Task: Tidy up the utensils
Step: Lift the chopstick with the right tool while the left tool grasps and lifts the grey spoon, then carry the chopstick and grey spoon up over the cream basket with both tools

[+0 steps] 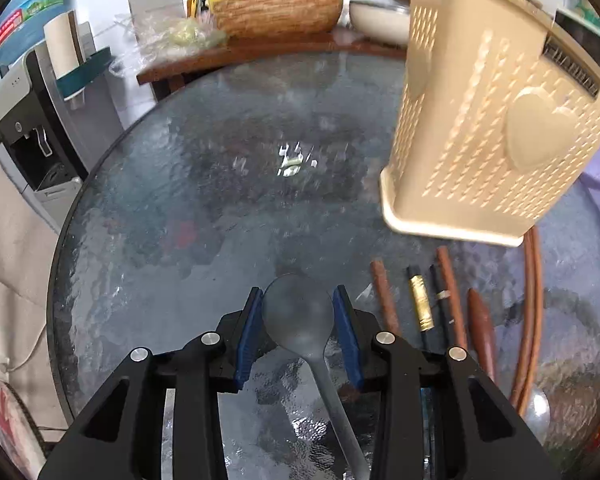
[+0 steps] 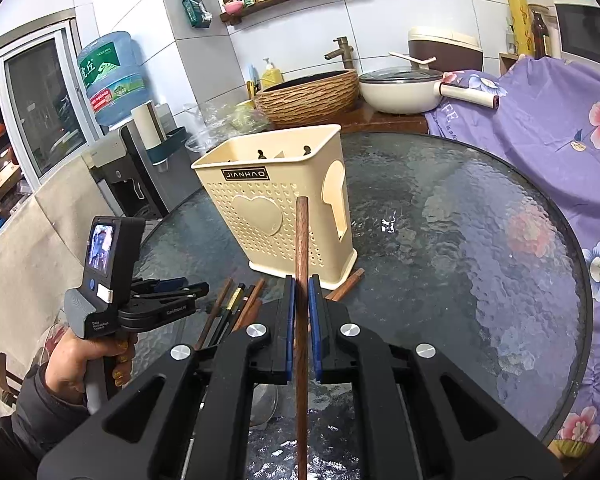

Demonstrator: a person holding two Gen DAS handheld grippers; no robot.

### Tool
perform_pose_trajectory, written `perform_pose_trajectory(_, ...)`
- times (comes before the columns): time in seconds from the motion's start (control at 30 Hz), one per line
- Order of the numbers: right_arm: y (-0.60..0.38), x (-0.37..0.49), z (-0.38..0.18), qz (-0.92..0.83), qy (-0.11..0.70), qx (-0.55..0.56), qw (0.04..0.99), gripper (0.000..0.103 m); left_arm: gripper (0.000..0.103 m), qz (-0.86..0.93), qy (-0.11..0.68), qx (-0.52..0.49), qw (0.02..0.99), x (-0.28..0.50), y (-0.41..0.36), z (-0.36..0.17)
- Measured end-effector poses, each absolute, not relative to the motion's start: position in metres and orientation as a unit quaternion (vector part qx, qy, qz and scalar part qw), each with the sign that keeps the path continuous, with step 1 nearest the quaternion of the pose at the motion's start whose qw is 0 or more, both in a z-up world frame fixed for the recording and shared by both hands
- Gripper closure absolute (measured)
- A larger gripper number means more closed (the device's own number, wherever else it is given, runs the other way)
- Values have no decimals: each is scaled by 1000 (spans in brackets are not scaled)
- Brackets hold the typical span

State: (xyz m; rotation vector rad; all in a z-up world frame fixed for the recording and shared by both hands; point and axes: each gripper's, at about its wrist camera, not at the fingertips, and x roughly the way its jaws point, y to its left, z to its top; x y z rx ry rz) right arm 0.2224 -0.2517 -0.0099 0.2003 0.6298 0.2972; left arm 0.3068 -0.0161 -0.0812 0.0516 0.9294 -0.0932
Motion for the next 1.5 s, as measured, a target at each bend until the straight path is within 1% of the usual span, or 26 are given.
perform_pose_trajectory(0.27,-256,216,1,151,283,101,942,96,68,-79,352,10,932,274,-15,-36)
perform_pose_trajectory(0.53,-256,209,12,155,267,100,946,96,68,-99,294,13,951,251,-14,-11)
perform_pose_trajectory(0.83,-256,205,21,156,254,99,949,96,68,-103,274,2,956,249,-8,-2)
perform_pose_trajectory(1.07,-256,202,35,159,240,97,953,96,68,-110,243,1,964,243,-10,19)
perform_pose_trajectory(1.5,-251,200,62,165,226,79,957,96,68,-126,213,-6,969,245,-17,44)
